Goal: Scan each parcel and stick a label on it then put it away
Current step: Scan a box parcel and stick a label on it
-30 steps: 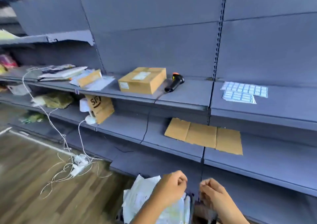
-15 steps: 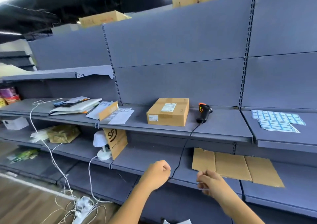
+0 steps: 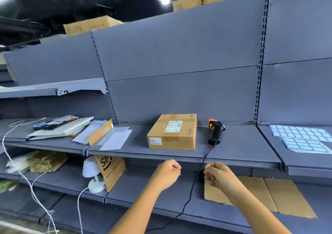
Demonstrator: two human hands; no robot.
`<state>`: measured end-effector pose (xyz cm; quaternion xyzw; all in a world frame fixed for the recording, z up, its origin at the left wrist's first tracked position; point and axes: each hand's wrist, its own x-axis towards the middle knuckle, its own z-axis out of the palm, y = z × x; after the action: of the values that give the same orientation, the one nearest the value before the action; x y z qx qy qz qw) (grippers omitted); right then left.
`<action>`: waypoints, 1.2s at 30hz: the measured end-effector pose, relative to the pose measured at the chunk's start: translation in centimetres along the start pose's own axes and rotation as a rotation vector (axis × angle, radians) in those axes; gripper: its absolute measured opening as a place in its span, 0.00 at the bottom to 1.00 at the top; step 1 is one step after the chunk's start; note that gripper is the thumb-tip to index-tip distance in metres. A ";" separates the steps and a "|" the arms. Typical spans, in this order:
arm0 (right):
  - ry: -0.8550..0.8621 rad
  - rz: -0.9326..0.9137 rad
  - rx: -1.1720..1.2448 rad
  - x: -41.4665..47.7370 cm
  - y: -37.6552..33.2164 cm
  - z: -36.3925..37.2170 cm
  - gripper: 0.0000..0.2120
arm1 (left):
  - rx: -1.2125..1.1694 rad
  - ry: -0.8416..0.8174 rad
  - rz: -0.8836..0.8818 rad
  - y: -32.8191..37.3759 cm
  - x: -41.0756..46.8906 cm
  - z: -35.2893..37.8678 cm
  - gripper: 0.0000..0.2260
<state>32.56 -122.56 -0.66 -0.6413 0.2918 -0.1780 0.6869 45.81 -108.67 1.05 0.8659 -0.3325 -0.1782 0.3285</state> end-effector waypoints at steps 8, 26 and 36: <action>0.077 -0.044 -0.080 8.4 -4.6 1.1 0.04 | 0.057 0.036 0.057 1.6 8.6 -3.2 0.09; 0.276 0.371 0.221 22.3 -5.0 7.2 0.21 | -0.050 -0.015 -0.148 -7.4 25.7 -11.2 0.25; 0.285 0.281 0.349 21.1 -4.8 7.6 0.10 | -0.516 0.001 -0.062 -10.9 26.7 -13.5 0.34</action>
<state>54.11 -130.22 0.49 -0.4348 0.4367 -0.2168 0.7571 77.05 -114.97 0.85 0.7633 -0.2489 -0.2668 0.5332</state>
